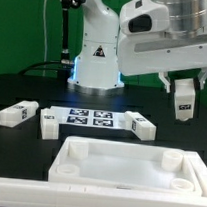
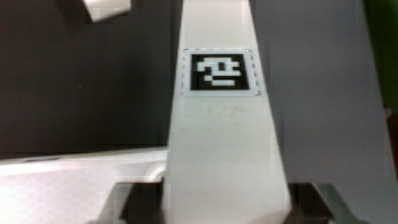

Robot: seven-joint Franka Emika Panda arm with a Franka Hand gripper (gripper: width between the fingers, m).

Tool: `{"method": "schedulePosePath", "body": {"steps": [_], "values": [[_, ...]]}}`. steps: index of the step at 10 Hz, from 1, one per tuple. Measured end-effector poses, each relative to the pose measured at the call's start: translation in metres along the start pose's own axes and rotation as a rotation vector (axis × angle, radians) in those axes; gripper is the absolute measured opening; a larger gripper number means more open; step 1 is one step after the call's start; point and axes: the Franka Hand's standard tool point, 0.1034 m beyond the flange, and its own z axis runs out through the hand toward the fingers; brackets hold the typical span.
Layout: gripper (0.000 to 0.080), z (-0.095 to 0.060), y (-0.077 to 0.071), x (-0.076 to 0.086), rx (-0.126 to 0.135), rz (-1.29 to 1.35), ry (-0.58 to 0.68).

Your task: Assemble desk

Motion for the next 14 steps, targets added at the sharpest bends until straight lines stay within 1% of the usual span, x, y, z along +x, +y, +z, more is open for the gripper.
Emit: {"method": "schedulePosePath", "body": {"steps": [1, 2, 3, 4, 5, 6, 8, 9, 10, 11, 12, 13, 14], "values": [[0.0290, -0.002, 0.000, 0.006, -0.002, -0.002, 0.071], [0.0290, -0.004, 0.001, 0.009, -0.008, -0.007, 0.132], [0.0290, -0.017, 0.004, 0.017, -0.039, -0.042, 0.261], [0.0290, -0.027, 0.007, 0.016, -0.054, -0.069, 0.309], [0.0290, -0.043, 0.006, 0.024, -0.053, -0.076, 0.385], [0.0290, -0.057, 0.004, 0.031, -0.061, -0.095, 0.449], [0.0290, -0.055, 0.004, 0.035, -0.059, -0.102, 0.581], [0.0290, -0.053, 0.005, 0.035, -0.060, -0.105, 0.602], [0.0290, -0.052, 0.005, 0.035, -0.065, -0.113, 0.595], [0.0290, -0.054, 0.007, 0.039, -0.098, -0.170, 0.600], [0.0290, -0.060, 0.010, 0.044, -0.123, -0.205, 0.609], [0.0290, -0.066, 0.011, 0.049, -0.138, -0.225, 0.621], [0.0290, -0.069, 0.010, 0.051, -0.134, -0.221, 0.626]]}}
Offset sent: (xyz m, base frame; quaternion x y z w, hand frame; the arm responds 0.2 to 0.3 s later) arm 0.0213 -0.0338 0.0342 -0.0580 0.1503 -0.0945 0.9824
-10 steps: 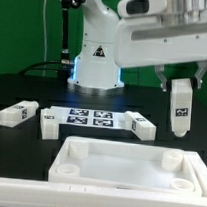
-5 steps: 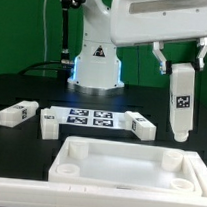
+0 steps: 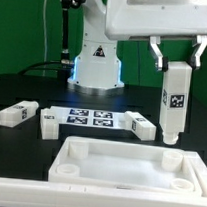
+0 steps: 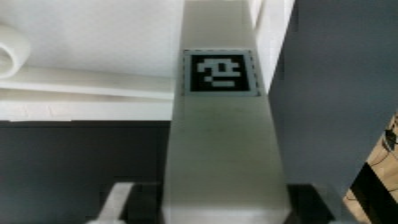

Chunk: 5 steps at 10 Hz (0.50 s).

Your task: Assemble desk

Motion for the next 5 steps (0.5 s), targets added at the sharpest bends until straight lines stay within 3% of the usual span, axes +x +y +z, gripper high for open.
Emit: {"method": "schedulePosePath", "body": {"steps": [4, 5], "values": [[0.0290, 0.0020, -0.0012, -0.0020, 0.004, -0.001, -0.009], [0.0290, 0.0078, -0.0031, 0.0065, -0.027, -0.136, 0.029]]}}
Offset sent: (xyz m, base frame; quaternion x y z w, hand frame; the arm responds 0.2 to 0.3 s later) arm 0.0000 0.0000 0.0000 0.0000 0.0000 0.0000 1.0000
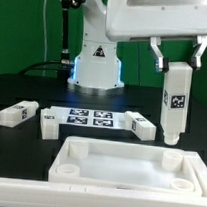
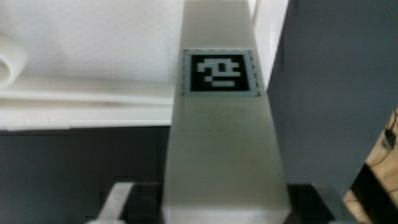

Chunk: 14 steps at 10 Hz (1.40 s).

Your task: Assemble desk

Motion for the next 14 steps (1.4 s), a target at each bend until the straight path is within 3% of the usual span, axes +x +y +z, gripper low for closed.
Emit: {"method": "schedulePosePath", "body": {"steps": [2, 6, 10, 14], "values": [[0.0290, 0.002, 0.000, 0.010, -0.006, -0.045, 0.009], [0.0290, 0.004, -0.001, 0.009, -0.003, -0.044, 0.005], [0.0290, 0.024, -0.009, 0.031, 0.008, -0.062, 0.022], [0.0290, 0.024, -0.009, 0.031, 0.008, -0.066, 0.021]]}}
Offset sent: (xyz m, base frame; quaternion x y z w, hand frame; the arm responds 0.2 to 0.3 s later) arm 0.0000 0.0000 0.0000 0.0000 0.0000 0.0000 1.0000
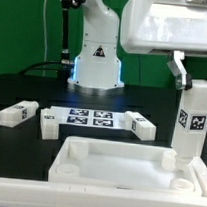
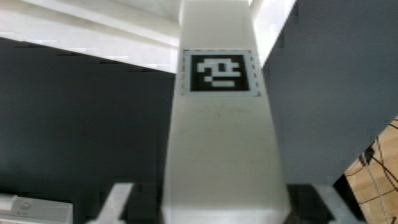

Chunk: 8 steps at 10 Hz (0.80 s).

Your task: Assemble desk

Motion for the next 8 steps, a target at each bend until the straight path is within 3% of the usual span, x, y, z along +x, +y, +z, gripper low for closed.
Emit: {"method": "schedulePosePath", "body": {"steps": [3, 8], "values": [[0.0290, 0.006, 0.005, 0.011, 0.000, -0.010, 0.002], [0.0290, 0.021, 0.003, 0.004, 0.004, -0.016, -0.013]]}}
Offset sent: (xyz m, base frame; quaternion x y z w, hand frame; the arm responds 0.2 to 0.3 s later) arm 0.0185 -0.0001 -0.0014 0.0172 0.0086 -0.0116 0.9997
